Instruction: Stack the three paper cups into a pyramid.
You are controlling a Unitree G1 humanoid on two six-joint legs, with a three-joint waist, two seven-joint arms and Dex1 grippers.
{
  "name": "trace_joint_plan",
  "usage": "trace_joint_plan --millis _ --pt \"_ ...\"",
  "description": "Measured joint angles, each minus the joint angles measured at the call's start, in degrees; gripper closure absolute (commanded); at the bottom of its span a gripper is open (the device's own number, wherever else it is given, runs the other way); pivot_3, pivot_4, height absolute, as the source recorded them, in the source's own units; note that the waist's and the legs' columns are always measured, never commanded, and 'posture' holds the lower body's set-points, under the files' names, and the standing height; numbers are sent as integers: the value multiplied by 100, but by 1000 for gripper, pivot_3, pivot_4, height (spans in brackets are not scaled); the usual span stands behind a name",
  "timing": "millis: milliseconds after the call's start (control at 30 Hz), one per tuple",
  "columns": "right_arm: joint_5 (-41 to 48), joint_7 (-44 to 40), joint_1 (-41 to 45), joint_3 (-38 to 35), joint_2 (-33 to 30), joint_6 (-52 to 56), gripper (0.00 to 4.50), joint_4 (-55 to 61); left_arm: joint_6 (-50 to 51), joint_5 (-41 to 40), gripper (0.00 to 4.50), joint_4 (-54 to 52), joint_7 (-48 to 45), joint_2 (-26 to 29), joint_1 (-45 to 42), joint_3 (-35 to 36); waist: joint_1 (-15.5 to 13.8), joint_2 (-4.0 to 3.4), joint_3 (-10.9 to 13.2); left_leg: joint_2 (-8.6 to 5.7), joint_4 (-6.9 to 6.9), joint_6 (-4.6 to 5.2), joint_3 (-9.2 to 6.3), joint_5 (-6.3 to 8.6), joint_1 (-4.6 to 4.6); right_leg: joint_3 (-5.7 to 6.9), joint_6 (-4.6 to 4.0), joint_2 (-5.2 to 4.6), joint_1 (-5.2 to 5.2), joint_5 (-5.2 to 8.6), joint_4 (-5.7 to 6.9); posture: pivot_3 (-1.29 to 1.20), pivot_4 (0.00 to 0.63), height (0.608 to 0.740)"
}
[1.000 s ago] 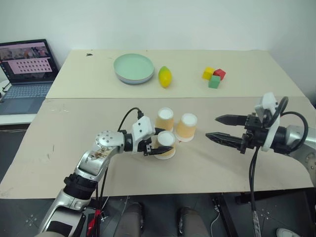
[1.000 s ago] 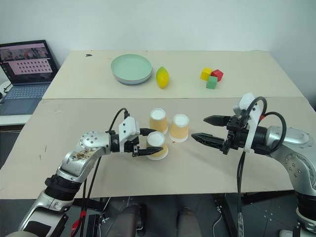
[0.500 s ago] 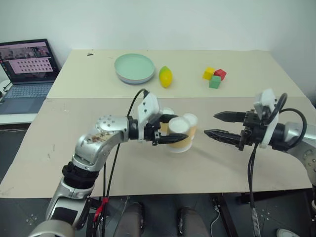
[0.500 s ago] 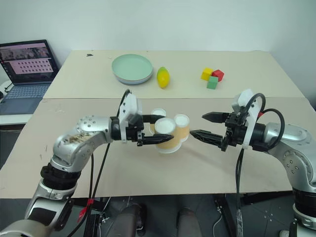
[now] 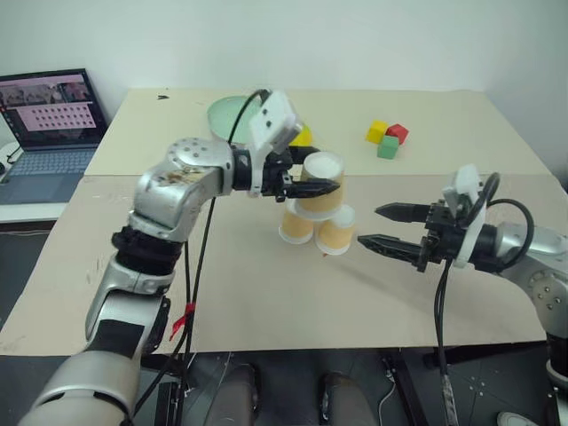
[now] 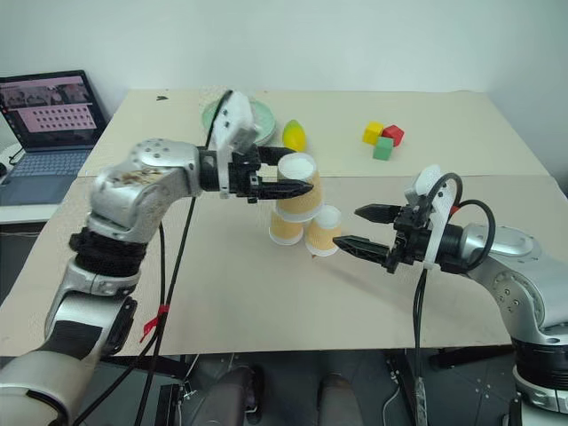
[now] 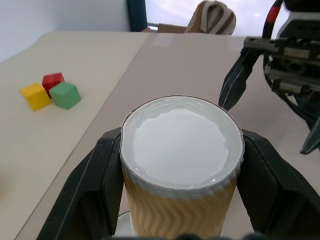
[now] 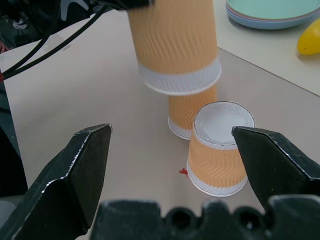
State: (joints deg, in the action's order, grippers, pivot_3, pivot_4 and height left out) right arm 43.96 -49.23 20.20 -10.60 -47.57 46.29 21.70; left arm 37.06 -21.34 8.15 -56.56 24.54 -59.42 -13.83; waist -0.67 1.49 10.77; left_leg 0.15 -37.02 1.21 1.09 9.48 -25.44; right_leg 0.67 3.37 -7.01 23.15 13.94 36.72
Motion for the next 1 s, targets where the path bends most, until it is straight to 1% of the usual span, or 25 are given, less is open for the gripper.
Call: trace_joint_plan --millis 300,433,800,1000 --pt "0 273 -193 4 159 -1 0 186 -979 583 1671 2117 -481 -496 -1102 -94 0 2 1 -2 -1 0 -2 0 -8 3 1 -1 4 0 -1 0 150 740" --pt "0 345 -285 -1 168 -1 0 258 -1218 716 1671 2569 -589 -616 -1253 -76 13 2 1 -2 -1 1 -2 0 -8 3 1 -2 5 0 1 0 150 740" --pt "0 436 -346 -31 168 -3 0 267 -1218 826 1671 2633 -827 -682 -1259 -60 8 3 2 -2 -1 0 -3 0 -9 3 1 -2 5 0 1 0 150 740" --pt "-23 435 -345 -32 167 -6 0 266 -1228 966 1671 2361 -932 -678 -1142 -90 9 3 1 -2 -1 0 -3 0 -8 3 1 -2 5 0 2 0 150 740"
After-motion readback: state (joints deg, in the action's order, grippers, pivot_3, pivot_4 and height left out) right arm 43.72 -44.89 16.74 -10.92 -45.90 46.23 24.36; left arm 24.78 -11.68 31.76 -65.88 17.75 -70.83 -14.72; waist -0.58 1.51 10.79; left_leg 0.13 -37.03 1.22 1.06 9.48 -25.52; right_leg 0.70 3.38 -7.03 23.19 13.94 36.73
